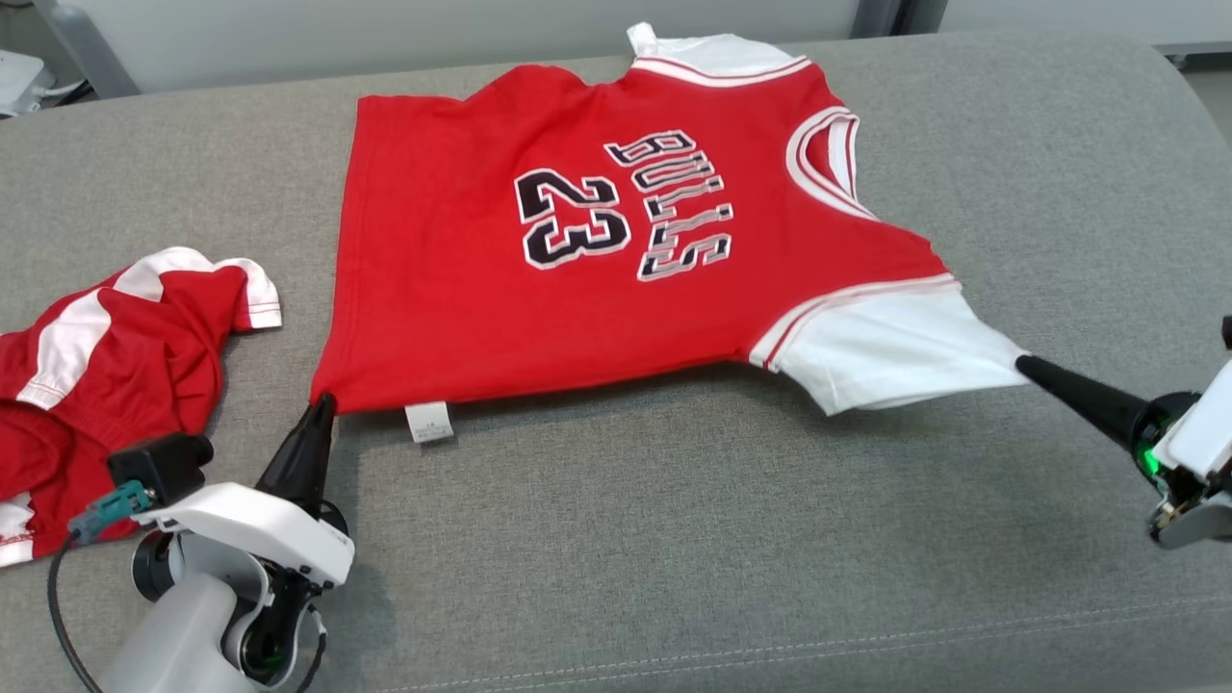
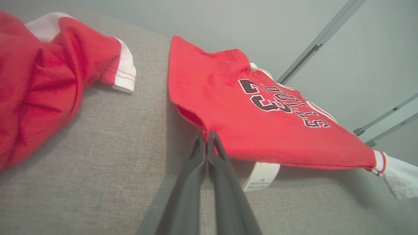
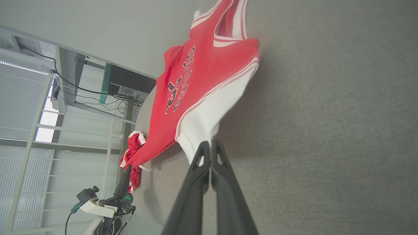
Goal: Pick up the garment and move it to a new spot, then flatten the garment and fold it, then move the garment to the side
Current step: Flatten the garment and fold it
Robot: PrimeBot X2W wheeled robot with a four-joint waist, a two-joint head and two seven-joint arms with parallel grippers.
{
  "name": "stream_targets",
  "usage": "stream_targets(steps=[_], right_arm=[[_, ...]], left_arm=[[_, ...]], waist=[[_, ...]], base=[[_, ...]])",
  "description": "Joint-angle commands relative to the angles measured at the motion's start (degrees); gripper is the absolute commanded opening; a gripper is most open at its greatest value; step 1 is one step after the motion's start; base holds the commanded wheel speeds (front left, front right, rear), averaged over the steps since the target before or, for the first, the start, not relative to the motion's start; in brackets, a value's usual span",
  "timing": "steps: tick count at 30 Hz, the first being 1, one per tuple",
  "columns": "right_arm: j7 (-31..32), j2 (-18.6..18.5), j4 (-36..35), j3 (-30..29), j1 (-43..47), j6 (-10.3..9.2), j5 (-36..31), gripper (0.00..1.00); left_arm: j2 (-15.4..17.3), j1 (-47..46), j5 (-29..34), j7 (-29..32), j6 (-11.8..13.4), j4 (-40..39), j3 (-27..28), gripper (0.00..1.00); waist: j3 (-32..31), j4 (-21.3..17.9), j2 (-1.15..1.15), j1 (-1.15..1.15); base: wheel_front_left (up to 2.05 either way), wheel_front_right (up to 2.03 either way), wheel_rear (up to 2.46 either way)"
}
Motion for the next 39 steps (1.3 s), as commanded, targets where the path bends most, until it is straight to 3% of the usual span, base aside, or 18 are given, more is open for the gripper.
stream_targets(steps=[1,17,36,37,38,39], right_arm=[[-0.8,-2.0,-1.7,0.0,1.6,0.26,0.3,0.0],[-2.0,-1.6,-4.2,3.4,9.0,0.26,1.9,0.0],[-2.8,-3.6,-6.4,7.1,14.0,0.26,3.7,0.0],[-3.4,-3.5,-5.9,7.3,13.6,0.26,3.2,0.0],[-4.0,-3.3,-5.4,7.6,13.3,0.26,2.6,0.18],[-4.3,-3.1,-4.9,8.0,13.0,0.26,2.1,0.49]], left_arm=[[1.8,-0.3,1.1,-0.7,-0.4,-0.5,2.6,0.0],[-2.9,6.3,7.2,-0.8,-0.4,2.2,9.0,0.0],[-4.3,8.7,9.2,-0.8,-0.4,4.4,9.7,0.0],[-4.4,8.7,9.1,-0.8,-0.4,4.6,9.5,0.03],[-4.5,8.6,9.0,-0.8,-0.4,4.8,9.3,0.19],[-4.6,8.5,9.0,-0.8,-0.4,4.9,9.2,0.61]], waist=[[-0.4,0.0,0.0,0.0],[-5.9,1.0,0.0,0.0],[-7.0,1.4,0.0,0.0],[-6.8,1.4,0.0,0.0],[-6.6,1.4,0.0,0.0],[-6.5,1.4,0.0,0.0]], base=[[0.0,0.0,0.0],[0.0,0.0,0.0],[0.0,0.0,0.0],[0.0,0.0,0.0],[0.0,0.0,0.0],[0.0,0.0,0.0]])
